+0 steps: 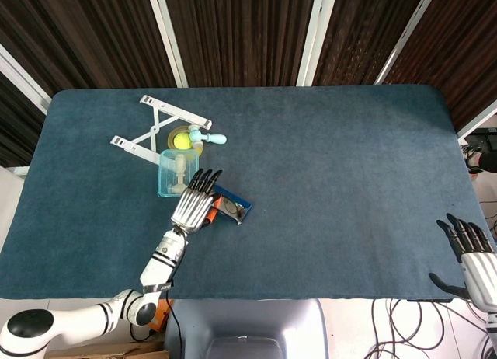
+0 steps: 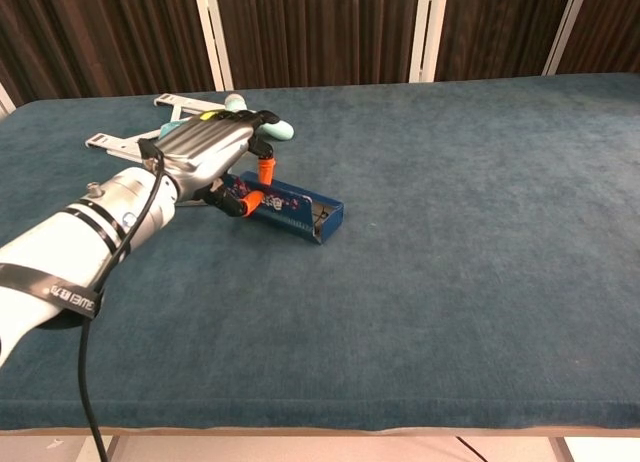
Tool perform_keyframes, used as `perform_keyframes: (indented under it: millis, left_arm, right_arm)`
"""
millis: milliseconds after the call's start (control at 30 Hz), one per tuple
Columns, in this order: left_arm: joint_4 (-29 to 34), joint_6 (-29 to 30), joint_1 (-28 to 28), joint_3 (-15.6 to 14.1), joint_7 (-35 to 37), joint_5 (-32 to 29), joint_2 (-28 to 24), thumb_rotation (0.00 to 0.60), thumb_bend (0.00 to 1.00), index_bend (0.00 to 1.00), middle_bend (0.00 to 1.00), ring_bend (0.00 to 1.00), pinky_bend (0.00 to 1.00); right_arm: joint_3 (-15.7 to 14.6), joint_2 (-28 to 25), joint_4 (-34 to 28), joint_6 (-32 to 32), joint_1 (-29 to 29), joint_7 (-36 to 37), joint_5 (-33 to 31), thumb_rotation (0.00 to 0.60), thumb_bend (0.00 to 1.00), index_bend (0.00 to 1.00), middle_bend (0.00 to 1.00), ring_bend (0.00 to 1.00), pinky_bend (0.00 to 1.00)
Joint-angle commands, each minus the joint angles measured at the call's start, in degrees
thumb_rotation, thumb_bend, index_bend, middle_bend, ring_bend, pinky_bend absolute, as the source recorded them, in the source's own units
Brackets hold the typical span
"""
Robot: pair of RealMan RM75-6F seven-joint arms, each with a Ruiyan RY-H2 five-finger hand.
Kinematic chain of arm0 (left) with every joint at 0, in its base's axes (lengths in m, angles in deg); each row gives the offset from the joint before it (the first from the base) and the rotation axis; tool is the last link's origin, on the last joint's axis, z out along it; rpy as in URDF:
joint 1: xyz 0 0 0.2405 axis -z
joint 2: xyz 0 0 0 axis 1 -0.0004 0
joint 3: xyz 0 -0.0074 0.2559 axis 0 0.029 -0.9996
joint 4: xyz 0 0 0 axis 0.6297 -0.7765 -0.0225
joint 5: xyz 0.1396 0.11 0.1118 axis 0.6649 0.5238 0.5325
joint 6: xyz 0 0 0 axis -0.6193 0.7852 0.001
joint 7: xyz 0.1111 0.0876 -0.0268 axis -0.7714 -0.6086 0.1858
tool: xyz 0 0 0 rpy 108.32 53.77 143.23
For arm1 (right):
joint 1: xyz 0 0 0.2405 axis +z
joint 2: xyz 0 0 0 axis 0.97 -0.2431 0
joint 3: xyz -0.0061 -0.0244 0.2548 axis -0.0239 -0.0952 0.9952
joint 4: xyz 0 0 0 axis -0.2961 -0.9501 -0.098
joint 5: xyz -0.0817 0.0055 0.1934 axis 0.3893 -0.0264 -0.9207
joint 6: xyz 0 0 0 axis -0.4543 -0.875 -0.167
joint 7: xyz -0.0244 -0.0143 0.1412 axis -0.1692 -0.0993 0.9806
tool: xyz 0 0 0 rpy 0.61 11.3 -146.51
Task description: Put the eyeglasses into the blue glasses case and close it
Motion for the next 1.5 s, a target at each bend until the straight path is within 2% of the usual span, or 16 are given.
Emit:
perform_keyframes:
  millis: [33, 500, 1033, 1500]
  left_arm:
    - [1.13, -1.8, 1.15, 1.57, -2.65, -3.01, -0.44, 0.6, 0.58, 0.59, 0.03, 0.0, 0.05]
    - [-2.16, -2.7, 4.75, 3.28, -6.53, -6.63, 2.83, 0.6, 0.61, 0.59, 0.03, 0.0, 0.05]
    - [-8.38, -4.75, 9.11, 6.01, -6.09, -10.32, 6.64, 0.6, 0.61, 0.59, 0.04, 0.0, 0.05]
    - [-17.28, -7.61, 12.78, 7.31, -4.71, -12.81, 10.79, 0.6, 0.61, 0.58, 0.05, 0.0, 0.05]
  right_arm:
    - [0.03, -0.08, 0.08, -0.25, 0.09, 0.15, -0.16, 0.6, 0.33, 0.0, 0.0, 0.0, 0.0]
    - [-0.05, -0.56, 0.13, -0.11, 0.1, 1.48, 0.13, 0.6, 0.33, 0.0, 0.0, 0.0, 0.0]
    - [-0.12, -1.1, 0.62, 0.28, -0.12, 3.37, 0.27, 0.6, 0.33, 0.0, 0.0, 0.0, 0.0]
    - [-0.03, -1.37, 0.78, 0.48, -0.24, 4.21, 0.14, 0.6, 0.33, 0.0, 0.0, 0.0, 0.0]
